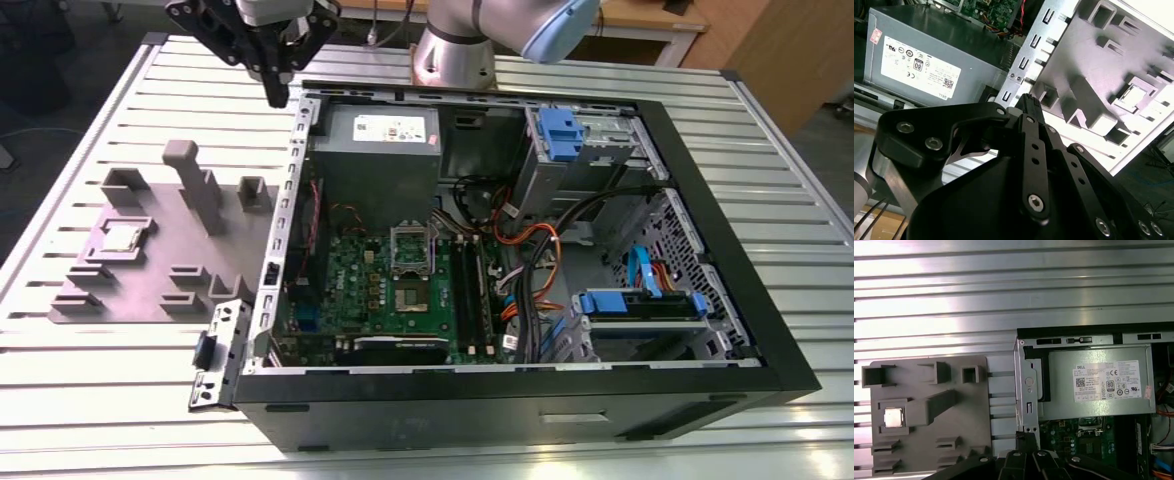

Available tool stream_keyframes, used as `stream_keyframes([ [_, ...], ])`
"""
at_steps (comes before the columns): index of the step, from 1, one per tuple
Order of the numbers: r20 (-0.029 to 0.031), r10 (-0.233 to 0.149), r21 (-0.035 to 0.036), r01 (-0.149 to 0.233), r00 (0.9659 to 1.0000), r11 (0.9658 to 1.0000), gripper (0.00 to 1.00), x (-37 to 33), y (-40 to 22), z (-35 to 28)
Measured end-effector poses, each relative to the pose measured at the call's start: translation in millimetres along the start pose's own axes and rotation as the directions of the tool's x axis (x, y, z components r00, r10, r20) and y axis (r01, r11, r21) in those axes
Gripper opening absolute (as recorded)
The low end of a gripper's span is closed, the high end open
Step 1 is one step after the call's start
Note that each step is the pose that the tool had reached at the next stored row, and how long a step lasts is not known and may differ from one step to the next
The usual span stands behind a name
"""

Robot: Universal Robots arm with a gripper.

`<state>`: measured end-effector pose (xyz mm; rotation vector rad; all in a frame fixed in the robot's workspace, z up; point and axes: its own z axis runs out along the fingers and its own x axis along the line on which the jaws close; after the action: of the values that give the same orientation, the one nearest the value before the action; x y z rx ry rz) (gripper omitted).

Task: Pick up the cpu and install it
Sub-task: 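Reach for the cpu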

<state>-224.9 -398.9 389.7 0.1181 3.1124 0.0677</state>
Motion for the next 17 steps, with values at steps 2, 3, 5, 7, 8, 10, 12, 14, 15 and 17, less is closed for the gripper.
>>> stream_keyframes([
  [2, 0.0, 0.0, 0.0, 0.0, 1.0, 1.0, 0.11, 0.8, -0.1, 0.0],
  [3, -0.0001, 0.0, 0.0001, 0.0, 1.0, 1.0, 0.11, 1.4, -0.1, 0.0],
  [5, 0.0, 0.0, 0.0001, 0.0, 1.0, 1.0, 0.11, 2.9, -0.2, 0.0],
  [7, 0.0, 0.0, 0.0, 0.0, 1.0, 1.0, 0.11, 3.9, -0.3, 0.1],
  [8, 0.0, 0.0, 0.0, 0.0, 1.0, 1.0, 0.11, 4.1, -0.3, 0.0],
  [10, 0.0, 0.0, 0.0, 0.0, 1.0, 1.0, 0.11, 4.8, -0.4, 0.1],
  [12, 0.0, 0.0, 0.0, 0.0, 1.0, 1.0, 0.11, 5.4, -0.4, 0.1],
  [14, 0.0, 0.0, 0.0, 0.0, 1.0, 1.0, 0.11, 6.1, -0.5, 0.1],
  [15, 0.0, 0.0, 0.0, 0.0, 1.0, 1.0, 0.11, 6.5, -0.5, 0.2],
  [17, -0.0001, 0.0, 0.0, 0.0, 1.0, 1.0, 0.11, 7.1, -0.6, 0.2],
])
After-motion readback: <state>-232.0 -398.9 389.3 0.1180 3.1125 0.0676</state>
